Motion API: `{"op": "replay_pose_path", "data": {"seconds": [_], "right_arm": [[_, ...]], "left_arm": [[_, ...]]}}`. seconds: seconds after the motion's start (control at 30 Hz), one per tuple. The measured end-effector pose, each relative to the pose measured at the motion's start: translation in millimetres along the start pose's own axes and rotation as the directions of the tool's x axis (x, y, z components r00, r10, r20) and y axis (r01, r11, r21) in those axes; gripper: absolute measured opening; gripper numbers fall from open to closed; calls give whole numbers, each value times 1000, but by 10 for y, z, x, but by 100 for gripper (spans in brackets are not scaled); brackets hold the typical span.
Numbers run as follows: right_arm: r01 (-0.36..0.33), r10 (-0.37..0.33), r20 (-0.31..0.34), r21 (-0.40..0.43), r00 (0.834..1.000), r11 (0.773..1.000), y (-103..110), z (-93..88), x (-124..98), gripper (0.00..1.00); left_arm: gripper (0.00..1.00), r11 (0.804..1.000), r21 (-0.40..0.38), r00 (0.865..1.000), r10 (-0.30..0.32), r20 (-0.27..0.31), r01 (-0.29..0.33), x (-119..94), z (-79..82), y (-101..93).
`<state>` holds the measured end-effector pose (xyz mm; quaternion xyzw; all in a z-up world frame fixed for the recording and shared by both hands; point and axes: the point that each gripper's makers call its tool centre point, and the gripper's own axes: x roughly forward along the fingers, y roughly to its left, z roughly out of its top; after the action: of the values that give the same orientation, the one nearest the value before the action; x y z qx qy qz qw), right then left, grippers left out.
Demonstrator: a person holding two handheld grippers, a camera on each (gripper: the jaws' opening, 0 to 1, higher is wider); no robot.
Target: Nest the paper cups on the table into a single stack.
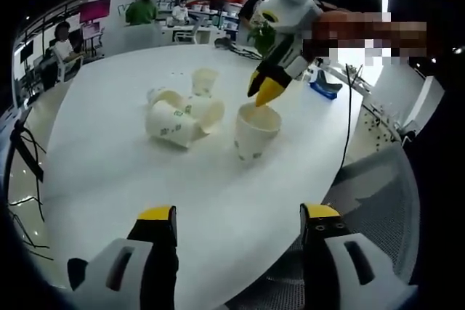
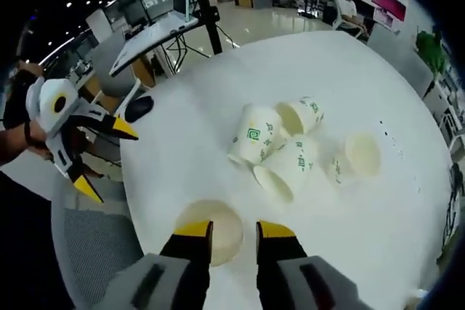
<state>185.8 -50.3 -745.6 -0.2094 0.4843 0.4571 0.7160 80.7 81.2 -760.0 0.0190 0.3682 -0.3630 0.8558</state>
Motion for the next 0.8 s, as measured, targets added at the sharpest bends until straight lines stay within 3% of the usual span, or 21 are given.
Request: {"op": "replay_pose_path", "data": {"seconds": [0.23, 0.4, 0.57, 0.8], "right_arm": [[16, -20, 36, 103, 999, 995, -160, 44, -72, 32], [35, -55, 110, 175, 992, 984, -313, 162, -171, 33], [47, -82, 160, 213, 984, 976, -476, 246, -263, 46], [70, -154, 223, 345, 963, 936, -955, 331, -290, 50]], "left_arm": [[67, 1000, 4, 1000, -4, -2, 4, 9, -9, -18], [67, 1000, 4, 1000, -4, 2, 4, 10, -3, 6], [67, 1000, 4, 1000, -5, -2, 5, 11, -24, 14], [67, 1000, 5, 1000, -7, -3, 7, 6, -12, -12]]}}
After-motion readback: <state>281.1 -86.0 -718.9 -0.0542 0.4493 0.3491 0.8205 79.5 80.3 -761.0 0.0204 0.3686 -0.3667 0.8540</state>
